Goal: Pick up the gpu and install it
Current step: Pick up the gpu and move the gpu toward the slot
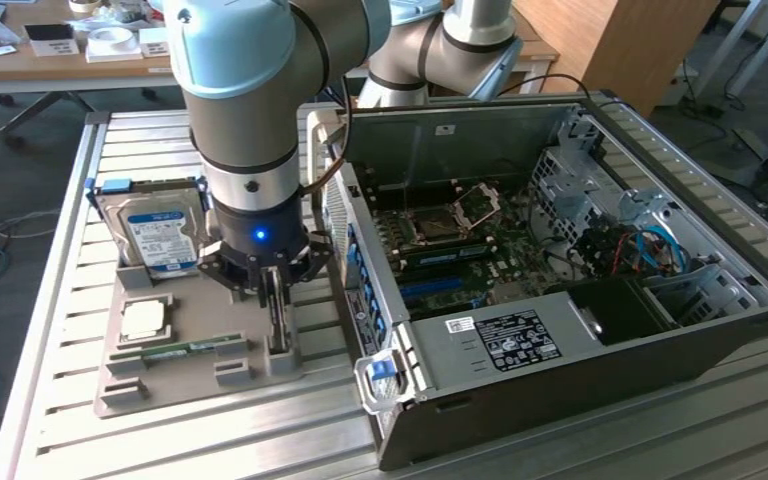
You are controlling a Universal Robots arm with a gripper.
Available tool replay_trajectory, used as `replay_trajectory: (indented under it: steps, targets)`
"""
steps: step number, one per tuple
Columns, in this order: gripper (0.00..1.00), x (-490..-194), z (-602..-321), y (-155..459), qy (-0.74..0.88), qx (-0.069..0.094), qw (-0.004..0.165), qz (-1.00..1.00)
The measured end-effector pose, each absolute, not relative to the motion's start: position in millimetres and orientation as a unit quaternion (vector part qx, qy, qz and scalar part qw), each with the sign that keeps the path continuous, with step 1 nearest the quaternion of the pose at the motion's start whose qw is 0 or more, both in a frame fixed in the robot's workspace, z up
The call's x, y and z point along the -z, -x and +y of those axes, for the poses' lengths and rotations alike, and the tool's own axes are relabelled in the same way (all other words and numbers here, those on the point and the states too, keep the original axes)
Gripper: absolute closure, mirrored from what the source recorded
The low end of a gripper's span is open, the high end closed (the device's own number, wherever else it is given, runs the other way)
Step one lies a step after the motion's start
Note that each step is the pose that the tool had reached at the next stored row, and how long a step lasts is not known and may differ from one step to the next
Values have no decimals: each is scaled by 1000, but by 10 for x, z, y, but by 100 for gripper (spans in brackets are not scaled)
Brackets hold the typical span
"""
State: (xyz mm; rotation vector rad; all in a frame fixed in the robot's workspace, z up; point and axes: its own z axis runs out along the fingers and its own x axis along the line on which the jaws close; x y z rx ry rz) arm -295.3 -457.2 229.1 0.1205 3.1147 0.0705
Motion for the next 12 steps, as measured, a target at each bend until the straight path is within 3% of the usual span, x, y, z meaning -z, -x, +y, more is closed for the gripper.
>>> replay_trajectory:
  steps: [12]
  targets:
    - [73,-2291,-4572,2953,-39,-23,12,999]
